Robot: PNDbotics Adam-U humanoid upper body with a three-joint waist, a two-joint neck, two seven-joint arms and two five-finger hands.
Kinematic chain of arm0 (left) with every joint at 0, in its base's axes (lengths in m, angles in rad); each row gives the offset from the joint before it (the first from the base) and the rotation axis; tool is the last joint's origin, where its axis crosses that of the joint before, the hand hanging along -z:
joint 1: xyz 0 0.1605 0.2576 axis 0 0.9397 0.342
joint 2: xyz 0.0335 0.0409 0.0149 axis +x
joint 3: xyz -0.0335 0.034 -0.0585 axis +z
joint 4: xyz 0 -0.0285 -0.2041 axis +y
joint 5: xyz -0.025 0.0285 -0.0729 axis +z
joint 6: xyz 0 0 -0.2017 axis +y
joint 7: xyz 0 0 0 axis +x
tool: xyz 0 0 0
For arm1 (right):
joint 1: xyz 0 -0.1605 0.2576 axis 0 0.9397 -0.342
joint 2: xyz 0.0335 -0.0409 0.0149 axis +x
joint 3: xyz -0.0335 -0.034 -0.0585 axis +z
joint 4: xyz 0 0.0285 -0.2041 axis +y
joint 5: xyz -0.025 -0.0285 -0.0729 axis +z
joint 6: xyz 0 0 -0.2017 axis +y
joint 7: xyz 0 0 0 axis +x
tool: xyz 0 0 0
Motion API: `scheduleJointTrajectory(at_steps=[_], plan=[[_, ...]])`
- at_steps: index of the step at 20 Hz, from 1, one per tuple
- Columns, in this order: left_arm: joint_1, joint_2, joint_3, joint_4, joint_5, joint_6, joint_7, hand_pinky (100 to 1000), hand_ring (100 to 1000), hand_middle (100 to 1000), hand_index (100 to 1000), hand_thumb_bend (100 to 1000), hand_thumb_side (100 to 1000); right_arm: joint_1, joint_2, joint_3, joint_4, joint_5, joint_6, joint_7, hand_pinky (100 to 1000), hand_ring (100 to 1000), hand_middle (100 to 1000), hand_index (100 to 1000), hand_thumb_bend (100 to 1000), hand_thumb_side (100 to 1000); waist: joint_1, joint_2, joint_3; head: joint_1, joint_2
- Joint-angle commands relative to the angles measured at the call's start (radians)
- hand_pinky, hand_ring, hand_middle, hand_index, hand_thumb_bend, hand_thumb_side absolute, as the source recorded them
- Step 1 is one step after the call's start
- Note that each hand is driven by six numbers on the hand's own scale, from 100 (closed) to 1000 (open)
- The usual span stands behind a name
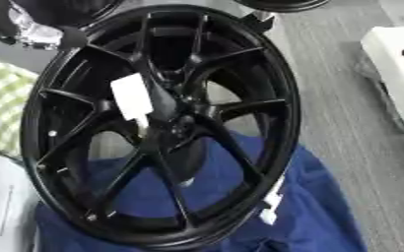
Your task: Pull the pin out of the wheel hub.
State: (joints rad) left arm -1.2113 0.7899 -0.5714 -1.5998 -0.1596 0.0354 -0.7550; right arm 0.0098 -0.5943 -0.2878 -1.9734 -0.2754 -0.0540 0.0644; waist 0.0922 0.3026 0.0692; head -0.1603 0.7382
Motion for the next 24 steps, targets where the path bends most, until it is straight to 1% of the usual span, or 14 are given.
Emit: scheduleJointTrajectory(at_steps=[1,5,7,11,12,17,20,24], plan=[[-0.032,0.004,-0.016,-0.031,0.023,0.053,0.038,762,720,694,852,367,674,-0.006,-0.025,0.000,-0.005,0.010,0.001,0.007,999,717,595,800,100,597,-0.003,-0.018,0.000,0.003,0.003],[-0.053,-0.035,-0.052,-0.010,0.022,0.116,0.092,762,727,713,855,393,680,-0.009,-0.023,0.004,-0.002,0.012,0.004,0.013,999,718,595,801,100,602,-0.005,-0.017,-0.001,0.013,0.001],[-0.060,-0.050,-0.071,-0.004,0.024,0.147,0.099,765,736,724,859,409,700,-0.010,-0.021,0.005,-0.001,0.014,0.005,0.015,1000,718,595,801,100,604,-0.005,-0.016,-0.001,0.017,0.000],[-0.068,-0.060,-0.090,-0.026,0.019,0.209,0.087,767,741,725,851,503,745,-0.009,-0.017,0.007,0.002,0.018,0.006,0.017,1000,718,595,801,100,613,-0.006,-0.014,0.000,0.021,0.002],[-0.068,-0.060,-0.092,-0.035,0.014,0.224,0.086,769,743,724,847,536,758,-0.009,-0.017,0.008,0.003,0.019,0.007,0.018,1000,719,595,801,100,614,-0.005,-0.014,0.000,0.021,0.003],[-0.063,-0.043,-0.103,-0.109,-0.014,0.294,0.070,768,740,709,827,615,798,-0.009,-0.014,0.009,0.005,0.023,0.008,0.020,1000,719,595,802,100,620,-0.005,-0.011,0.002,0.018,0.007],[-0.056,-0.024,-0.105,-0.172,-0.028,0.328,0.049,768,741,709,825,637,782,-0.007,-0.012,0.010,0.006,0.026,0.009,0.022,1000,719,595,802,100,623,-0.005,-0.011,0.003,0.018,0.009],[-0.040,0.002,-0.103,-0.234,-0.045,0.361,0.017,768,744,712,825,642,756,-0.006,-0.011,0.010,0.007,0.028,0.010,0.022,1000,719,595,802,100,626,-0.004,-0.010,0.005,0.017,0.010]])
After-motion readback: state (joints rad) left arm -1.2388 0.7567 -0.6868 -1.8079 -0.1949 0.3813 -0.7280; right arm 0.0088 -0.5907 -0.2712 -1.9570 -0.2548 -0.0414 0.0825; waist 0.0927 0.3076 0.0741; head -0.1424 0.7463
